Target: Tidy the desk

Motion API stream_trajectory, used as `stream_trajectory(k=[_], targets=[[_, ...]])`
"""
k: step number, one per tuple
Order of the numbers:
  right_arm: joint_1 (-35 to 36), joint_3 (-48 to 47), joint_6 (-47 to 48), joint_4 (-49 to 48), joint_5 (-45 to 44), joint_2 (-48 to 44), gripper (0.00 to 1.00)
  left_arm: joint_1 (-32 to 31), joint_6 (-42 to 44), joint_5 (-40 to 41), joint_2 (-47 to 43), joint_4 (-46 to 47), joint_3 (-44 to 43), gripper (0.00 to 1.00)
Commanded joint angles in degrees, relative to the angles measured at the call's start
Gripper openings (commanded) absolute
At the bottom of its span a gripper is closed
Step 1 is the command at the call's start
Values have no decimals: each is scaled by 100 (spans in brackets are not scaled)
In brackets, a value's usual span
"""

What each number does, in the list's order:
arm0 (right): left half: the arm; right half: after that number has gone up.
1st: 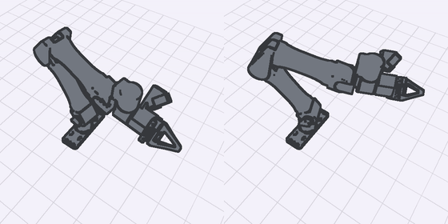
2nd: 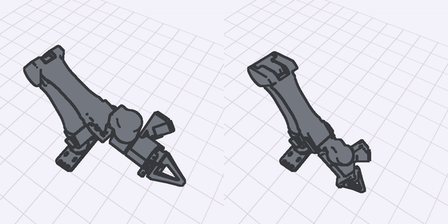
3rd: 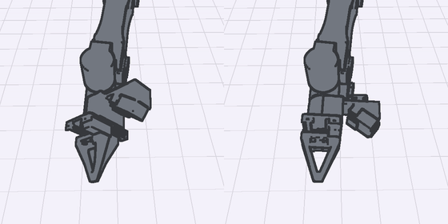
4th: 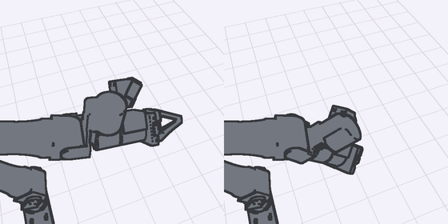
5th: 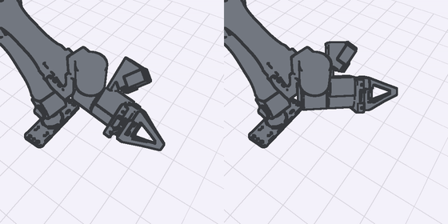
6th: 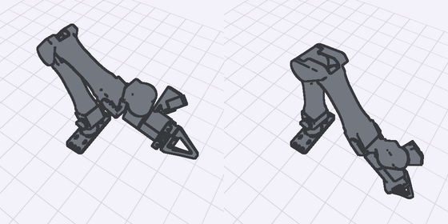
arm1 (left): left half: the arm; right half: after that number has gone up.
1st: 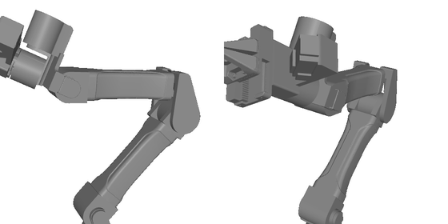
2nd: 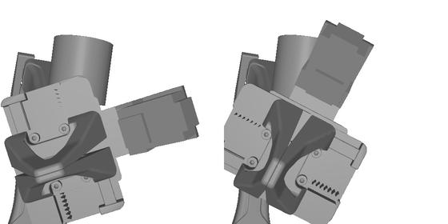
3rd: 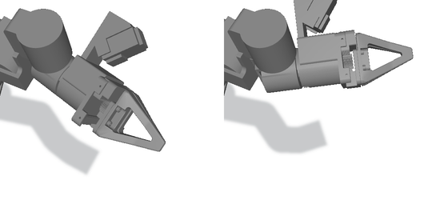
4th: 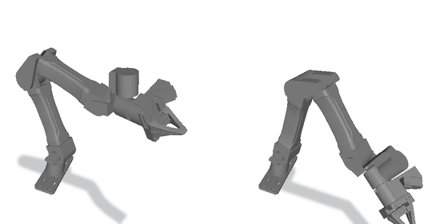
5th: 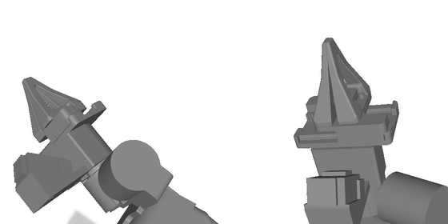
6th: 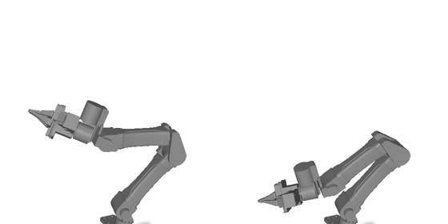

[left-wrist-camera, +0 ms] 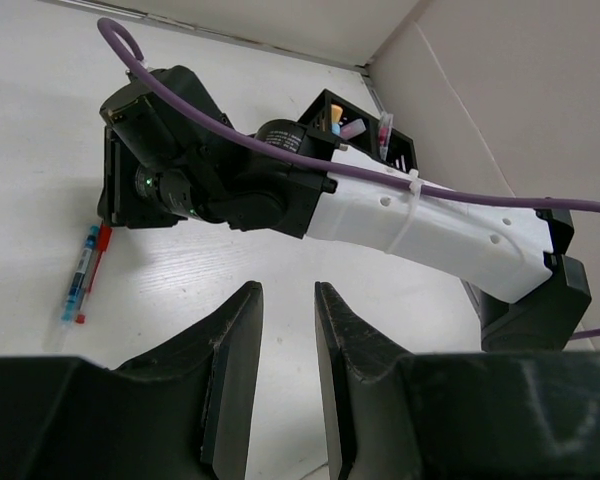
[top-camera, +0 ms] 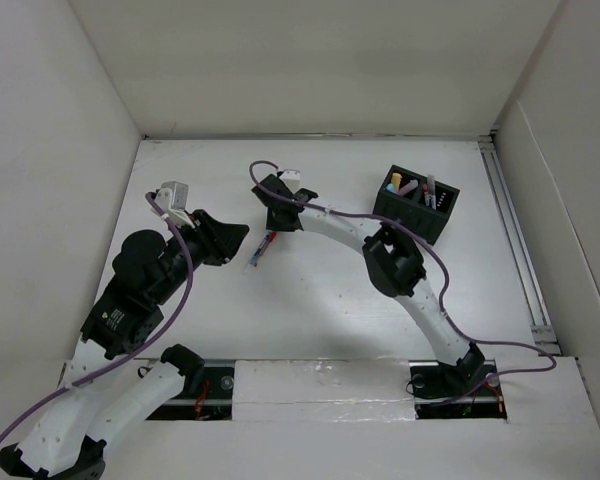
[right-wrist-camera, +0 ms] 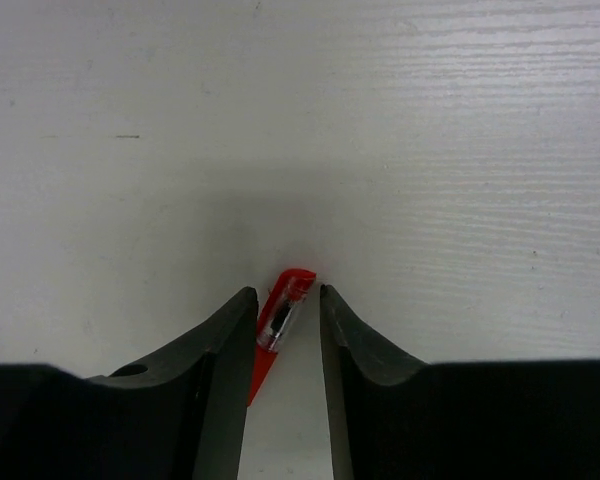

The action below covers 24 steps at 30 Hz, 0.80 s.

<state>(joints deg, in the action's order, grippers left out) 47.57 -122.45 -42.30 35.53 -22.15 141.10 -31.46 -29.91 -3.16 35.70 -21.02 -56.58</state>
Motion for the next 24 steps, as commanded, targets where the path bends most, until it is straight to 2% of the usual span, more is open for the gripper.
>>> stream_trajectory(k=[1, 7, 9, 11, 15, 17, 19, 21, 22, 24], targets=[[112, -209, -287, 305, -26, 32, 36, -27, 99, 87, -81, 133, 33, 24], [112, 836, -481, -124, -149, -512, 29, -27, 214, 254, -46, 54, -90, 25], [112, 934, -375, 41, -228, -592, 27, -27, 223, 456, -11, 54, -117, 25], [59, 995, -244, 270, -324, -636, 20, -27, 231, 439, 7, 80, -126, 25], [7, 1502, 213, 157, -483, -925, 13, -27, 196, 369, 59, 115, -117, 25], [-63, 1881, 572, -194, -448, -1224, 4, -27, 179, 369, 86, 107, -134, 25], [-125, 2654, 758, -736, -343, -1653, 0, -27, 187, 395, 121, 89, -178, 25], [-248, 3268, 1153, -1300, -264, -2058, 0, -27, 179, 413, 182, 89, -204, 25], [-248, 3829, 1302, -1877, -220, -2304, 0, -27, 170, 404, 200, 98, -222, 25], [-458, 4272, 1925, -2434, -79, -2980, 0, -27, 152, 386, 270, 133, -222, 25]])
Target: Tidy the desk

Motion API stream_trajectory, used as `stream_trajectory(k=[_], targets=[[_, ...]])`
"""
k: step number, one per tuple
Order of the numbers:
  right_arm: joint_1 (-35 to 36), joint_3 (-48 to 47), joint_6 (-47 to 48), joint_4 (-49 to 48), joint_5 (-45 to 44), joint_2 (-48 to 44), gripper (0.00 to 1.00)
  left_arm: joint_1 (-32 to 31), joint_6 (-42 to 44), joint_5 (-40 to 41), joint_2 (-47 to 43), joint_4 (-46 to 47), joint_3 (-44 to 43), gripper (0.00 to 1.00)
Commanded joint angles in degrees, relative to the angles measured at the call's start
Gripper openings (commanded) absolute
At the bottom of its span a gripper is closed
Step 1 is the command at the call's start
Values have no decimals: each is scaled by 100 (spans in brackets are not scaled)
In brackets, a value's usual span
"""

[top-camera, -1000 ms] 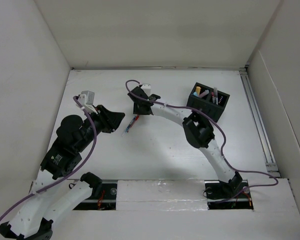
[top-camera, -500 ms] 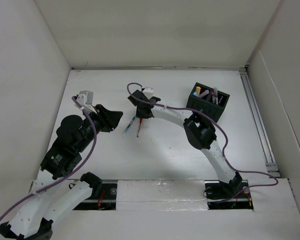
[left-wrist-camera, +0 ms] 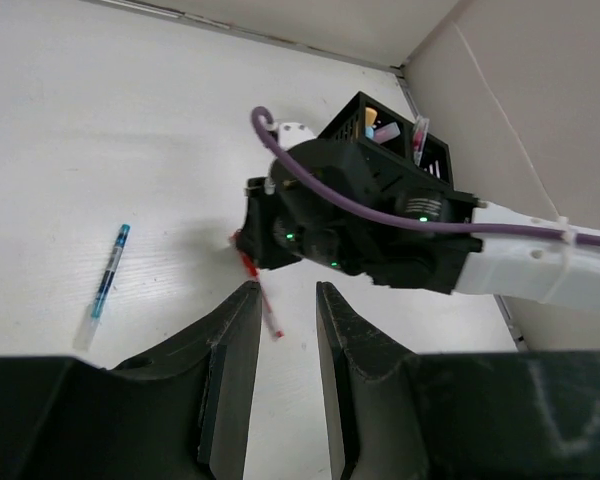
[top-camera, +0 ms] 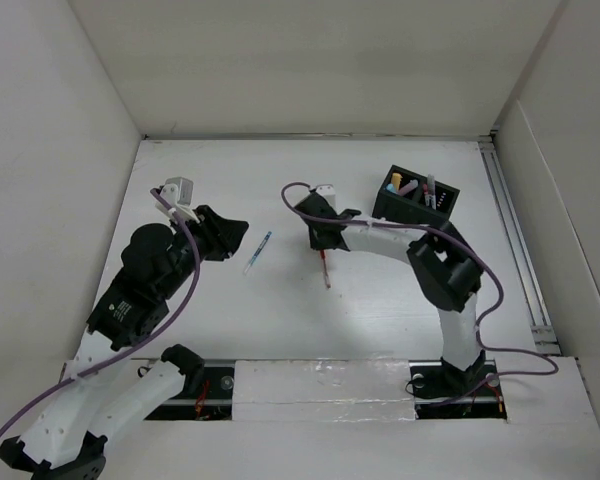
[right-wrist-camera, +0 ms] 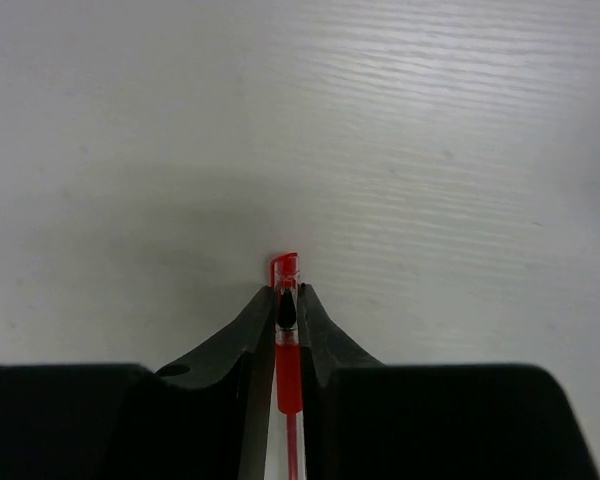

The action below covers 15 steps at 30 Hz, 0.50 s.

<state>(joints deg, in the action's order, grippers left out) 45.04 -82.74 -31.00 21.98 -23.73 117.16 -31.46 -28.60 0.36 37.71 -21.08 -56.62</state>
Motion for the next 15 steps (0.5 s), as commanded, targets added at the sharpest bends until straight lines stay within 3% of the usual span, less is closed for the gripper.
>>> stream_trajectory(k=[1, 6, 10, 11, 15], targets=[[-336, 633, 1294, -1673, 183, -1042, 0, -27, -5, -1, 87, 174, -218, 25], [-907, 1610, 2536, -2423, 447, -2667, 0, -27, -84, -212, 227, 341, -200, 25], [-2163, 2349, 3317, -3392, 1228, -3787, 0, -27, -128, -291, 394, 456, -121, 26], [-2766, 2411, 3572, -3515, 1674, -3893, 0, -27, -137, -291, 464, 499, -112, 26], [-4053, 2263, 4040, -4182, 2983, -3939, 0, -27, -137, -344, 658, 544, -86, 28]])
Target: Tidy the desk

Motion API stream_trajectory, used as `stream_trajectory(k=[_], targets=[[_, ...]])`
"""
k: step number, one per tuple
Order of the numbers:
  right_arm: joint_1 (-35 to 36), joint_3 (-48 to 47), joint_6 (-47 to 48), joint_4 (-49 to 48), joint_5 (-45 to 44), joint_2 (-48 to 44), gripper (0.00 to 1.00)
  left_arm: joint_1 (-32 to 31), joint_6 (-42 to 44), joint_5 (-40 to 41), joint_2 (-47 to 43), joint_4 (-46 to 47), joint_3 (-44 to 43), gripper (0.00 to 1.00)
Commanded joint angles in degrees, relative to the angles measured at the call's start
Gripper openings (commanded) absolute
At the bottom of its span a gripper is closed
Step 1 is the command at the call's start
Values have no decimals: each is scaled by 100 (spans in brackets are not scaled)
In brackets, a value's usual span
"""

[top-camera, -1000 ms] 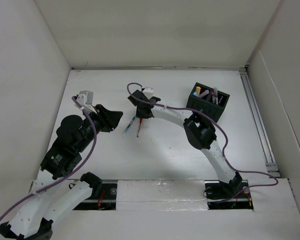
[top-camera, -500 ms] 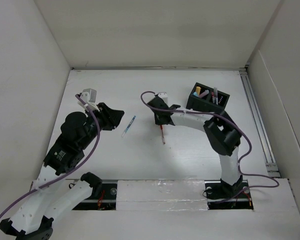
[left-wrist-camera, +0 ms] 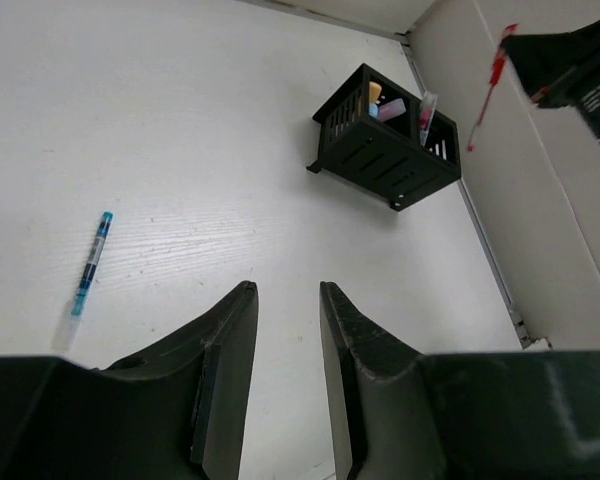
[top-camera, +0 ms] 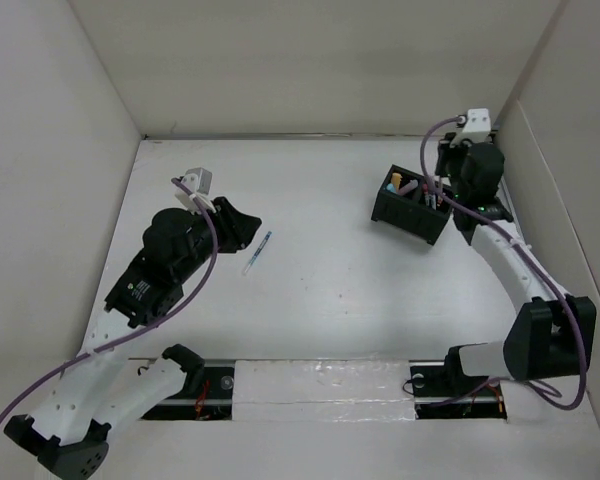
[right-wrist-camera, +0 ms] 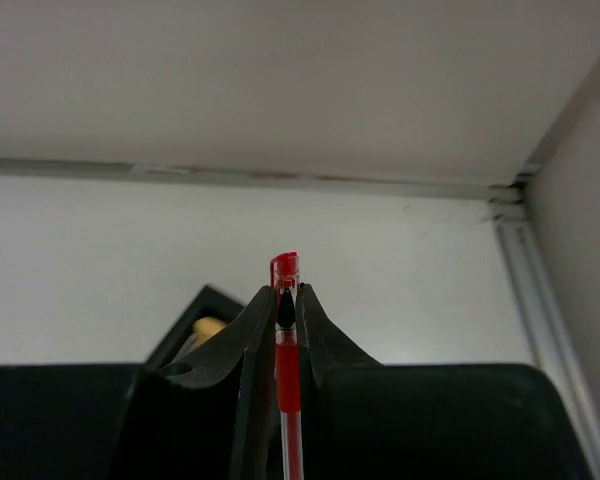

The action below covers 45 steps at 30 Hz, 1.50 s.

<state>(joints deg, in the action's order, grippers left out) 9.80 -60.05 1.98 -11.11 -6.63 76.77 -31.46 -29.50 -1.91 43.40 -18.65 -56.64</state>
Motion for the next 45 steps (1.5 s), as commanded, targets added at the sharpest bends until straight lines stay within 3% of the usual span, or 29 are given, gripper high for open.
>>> stream_trajectory(k=[1, 6, 11, 20, 27, 32, 38, 40, 41, 44, 45], targets=[[-723, -67, 777, -936, 1505, 223, 0, -27, -13, -116, 125, 284, -110, 28], [-1742, -349, 787, -1890, 2979, 777, 0, -27, 102, -99, 353, 248, -198, 29], [-2053, -578, 330, -2755, 4212, 1576, 0, -27, 190, 33, 555, 169, -356, 30], [-2053, 54, -180, -3994, 4645, 1648, 0, -27, 181, 130, 793, 152, -593, 31], [-2053, -104, -127, -3810, 4654, 1384, 0, -27, 146, 330, 749, 99, -611, 31], [-2053, 1063, -504, -4783, 4558, 1420, 0, -27, 155, 376, 714, -32, -646, 31], [-2053, 1663, -444, -4900, 4504, 1226, 0, -27, 172, 420, 679, -86, -690, 32], [-2053, 1725, -444, -4787, 4364, 1017, 16, -27, 225, 481, 696, -121, -786, 33], [-2053, 1699, -435, -4716, 4329, 946, 38, -27, 242, 516, 679, -182, -822, 34], [-2000, 1383, -268, -4024, 4249, 568, 62, -27, 365, 665, 626, -279, -980, 35], [-2000, 1278, 123, -3760, 4162, 462, 64, -27, 392, 692, 609, -305, -1006, 36]])
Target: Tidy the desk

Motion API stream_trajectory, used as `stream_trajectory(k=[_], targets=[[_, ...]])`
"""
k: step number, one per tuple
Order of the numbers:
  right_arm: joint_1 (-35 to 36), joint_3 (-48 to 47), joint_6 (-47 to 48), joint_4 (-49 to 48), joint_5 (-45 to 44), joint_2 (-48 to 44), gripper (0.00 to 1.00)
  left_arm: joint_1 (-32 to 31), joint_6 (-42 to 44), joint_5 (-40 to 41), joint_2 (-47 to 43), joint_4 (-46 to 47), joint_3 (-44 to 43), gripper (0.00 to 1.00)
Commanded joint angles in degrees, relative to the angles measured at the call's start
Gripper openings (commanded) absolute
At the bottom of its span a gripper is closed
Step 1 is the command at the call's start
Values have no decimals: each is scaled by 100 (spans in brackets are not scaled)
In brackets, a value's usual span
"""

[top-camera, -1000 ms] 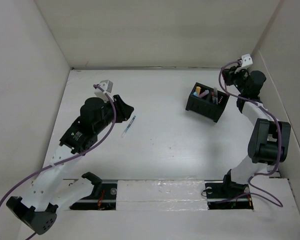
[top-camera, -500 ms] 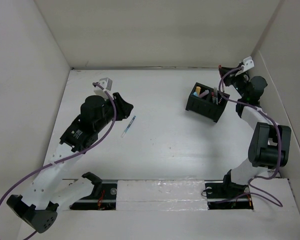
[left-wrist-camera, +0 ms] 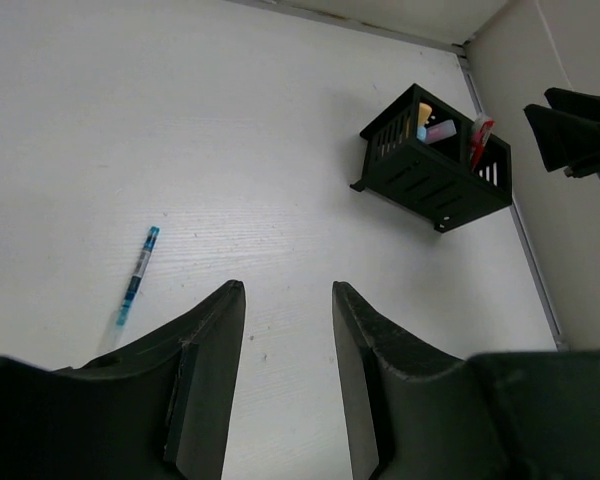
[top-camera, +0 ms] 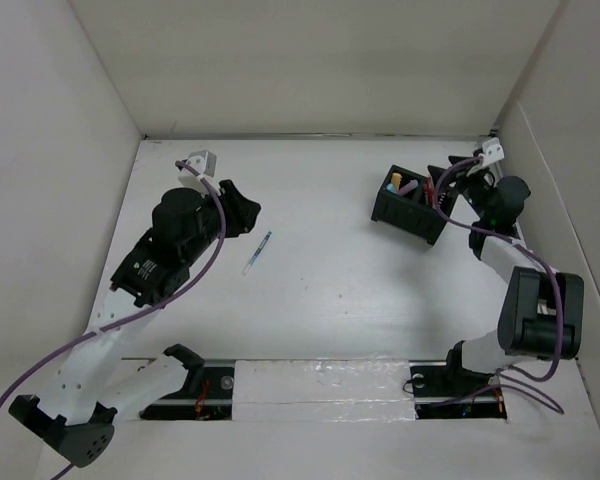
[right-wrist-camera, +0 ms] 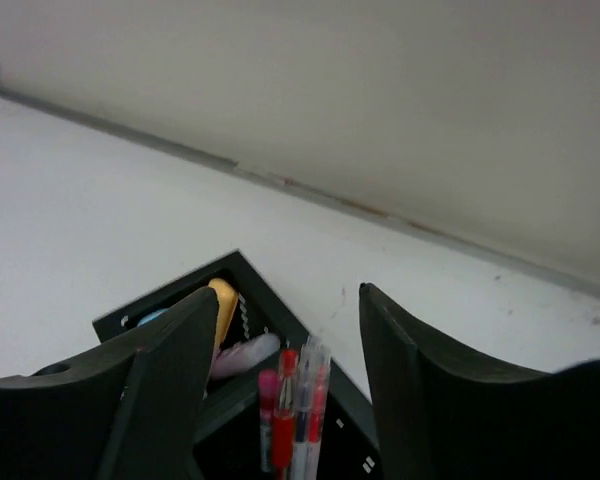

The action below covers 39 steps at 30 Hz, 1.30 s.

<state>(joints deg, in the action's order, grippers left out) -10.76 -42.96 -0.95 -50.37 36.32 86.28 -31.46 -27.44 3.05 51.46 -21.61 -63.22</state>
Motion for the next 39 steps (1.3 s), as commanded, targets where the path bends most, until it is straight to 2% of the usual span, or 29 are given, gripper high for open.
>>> stream_trajectory(k=[1, 3, 4, 5, 6, 7, 9, 10, 11, 13, 14, 15, 16, 17, 19, 20, 23, 25, 28, 31, 35, 39], targets=[[187, -633, 559, 664, -212, -611, 65, -27, 213, 274, -224, -19, -401, 37], [363, -810, 919, 1315, -536, -910, 66, -27, 336, 345, -286, -89, -454, 38], [704, -1106, 1200, 1754, -764, -1094, 61, -27, 423, 415, -321, -194, -550, 38], [707, -1109, 1202, 1759, -766, -1096, 61, -27, 424, 416, -321, -195, -551, 38], [847, -1222, 1298, 2202, -984, -1113, 54, -27, 459, 442, -338, -221, -586, 38], [1239, -1311, 1351, 2416, -1099, -1113, 36, -27, 476, 442, -373, -256, -647, 38], [1794, -1531, 1527, 2959, -1659, -1070, 14, -27, 512, 442, -409, -300, -700, 36], [2424, -1583, 1580, 3154, -1915, -1035, 6, -27, 512, 407, -444, -309, -744, 33], [2752, -1671, 1546, 3321, -2231, -956, 0, -27, 512, 390, -505, -300, -770, 30], [3350, -1768, 1406, 3787, -3084, -596, 0, -27, 555, 241, -541, -309, -876, 21], [3823, -1847, 1126, 3963, -3348, -430, 4, -27, 573, 214, -584, -353, -911, 16], [4036, -1995, 958, 4243, -3820, -54, 11, -27, 573, 214, -602, -379, -963, 8], [4230, -2075, 782, 4333, -3938, 159, 18, -27, 565, 205, -620, -397, -1034, 5], [4571, -2172, 511, 4421, -4017, 370, 33, -27, 547, 214, -663, -423, -1052, 2], [4915, -2689, 307, 4772, -4272, 1018, 48, -27, 434, 196, -716, -423, -1078, 0], [5091, -2926, 280, 4878, -4351, 1240, 63, -27, 380, 126, -777, -371, -1070, 0], [5654, -4270, 253, 5711, -4545, 2294, 74, -27, 161, -199, -857, -275, -885, 1], [5989, -5330, 201, 6441, -4870, 2804, 74, -27, 116, -270, -901, -274, -718, 12], [6191, -6091, -220, 7180, -5257, 3578, 72, -27, 116, -270, -1015, -300, -578, 22], [6192, -6374, -502, 7260, -5292, 3940, 71, -27, 99, -559, -1147, -283, -437, 25], [6192, -6514, -1002, 7418, -5381, 4186, 62, -27, -33, -814, -1226, -151, -182, 26], [6192, -6673, -1355, 7420, -5084, 4459, 61, -167, 19, -771, -1235, -133, -94, 26]])
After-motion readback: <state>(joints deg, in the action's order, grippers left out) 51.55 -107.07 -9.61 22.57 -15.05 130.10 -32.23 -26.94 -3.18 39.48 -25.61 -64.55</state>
